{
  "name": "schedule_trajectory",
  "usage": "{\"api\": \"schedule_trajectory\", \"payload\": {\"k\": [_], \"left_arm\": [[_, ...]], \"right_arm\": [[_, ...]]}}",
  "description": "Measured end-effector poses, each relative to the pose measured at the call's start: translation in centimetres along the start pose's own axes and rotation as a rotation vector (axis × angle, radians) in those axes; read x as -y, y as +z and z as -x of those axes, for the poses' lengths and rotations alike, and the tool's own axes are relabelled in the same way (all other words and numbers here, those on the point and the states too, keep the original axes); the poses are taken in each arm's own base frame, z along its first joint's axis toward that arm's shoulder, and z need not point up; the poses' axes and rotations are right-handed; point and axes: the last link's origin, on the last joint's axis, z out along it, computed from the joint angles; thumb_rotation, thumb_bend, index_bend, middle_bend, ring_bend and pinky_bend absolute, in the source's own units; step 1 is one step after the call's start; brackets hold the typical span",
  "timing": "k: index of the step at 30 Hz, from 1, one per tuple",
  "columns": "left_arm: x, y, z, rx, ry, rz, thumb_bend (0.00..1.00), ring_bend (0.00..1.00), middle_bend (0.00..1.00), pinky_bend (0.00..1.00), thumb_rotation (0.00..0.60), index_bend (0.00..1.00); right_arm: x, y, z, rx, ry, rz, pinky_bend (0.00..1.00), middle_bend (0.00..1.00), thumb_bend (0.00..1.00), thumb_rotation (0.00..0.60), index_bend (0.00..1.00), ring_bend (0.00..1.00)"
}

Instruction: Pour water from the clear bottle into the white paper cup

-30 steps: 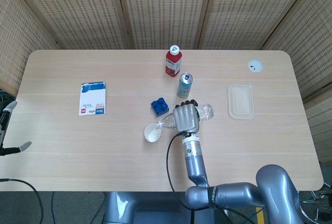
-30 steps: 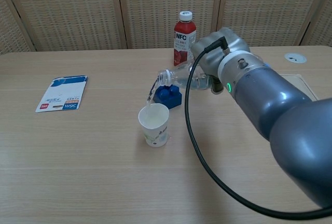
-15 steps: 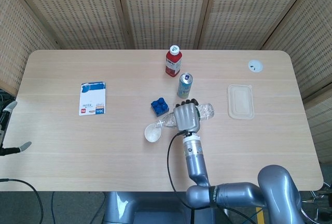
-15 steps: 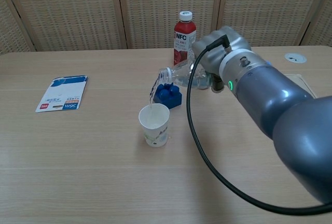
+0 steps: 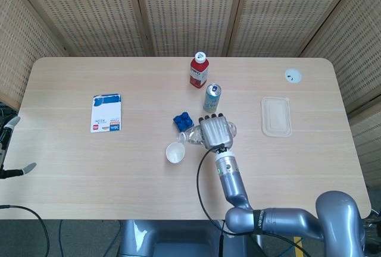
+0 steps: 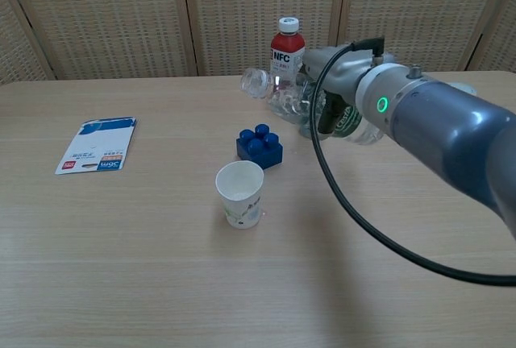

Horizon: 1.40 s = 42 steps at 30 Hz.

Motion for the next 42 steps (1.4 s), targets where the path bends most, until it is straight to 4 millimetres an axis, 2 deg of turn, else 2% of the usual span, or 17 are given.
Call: {"api": "schedule_trajectory", "payload": {"k": [8, 15, 24, 32, 40, 42], "left_arm": [[-0.1, -0.2, 0.0, 0.001, -0.002, 0.008, 0.07, 0.00, 0.00, 0.00, 0.600, 0.00], [-0.3, -0.3, 0.1, 0.008, -0.001, 0.015, 0.07, 0.00, 0.00, 0.00, 0.600, 0.00], [-0.2, -0.1, 0.2, 0.014, -0.003, 0.016, 0.07, 0.00, 0.00, 0.00, 0.600, 0.00], [-0.3, -0.2, 0.2, 0.016, -0.002, 0.017, 0.07, 0.00, 0.00, 0.00, 0.600, 0.00], [-0.3, -0.1, 0.3, 0.017, -0.001, 0.014, 0.07, 0.00, 0.00, 0.00, 0.600, 0.00], [-0.3, -0.1, 0.3, 0.018, 0.000, 0.015, 0.07, 0.00, 0.00, 0.00, 0.600, 0.00]], "right_arm": [[-1.9, -0.2, 0.1, 0.085, 0.279, -0.069, 0.72, 0.62, 0.72, 0.600, 0.54, 0.64], [-3.8, -0.4, 1.4, 0.169, 0.568, -0.142, 0.65, 0.62, 0.72, 0.600, 0.54, 0.64], [-6.2, -0.1, 3.2, 0.150, 0.812, -0.165, 0.62, 0.62, 0.72, 0.600, 0.54, 0.64], [-8.4, 0.6, 5.6, 0.069, 0.836, -0.189, 0.57, 0.62, 0.72, 0.600, 0.54, 0.64], [-8.8, 0.9, 7.2, 0.037, 0.817, -0.173, 0.57, 0.62, 0.72, 0.600, 0.54, 0.64], [-8.8, 1.0, 7.4, 0.039, 0.823, -0.172, 0.56, 0.61, 0.67, 0.600, 0.54, 0.62]]}}
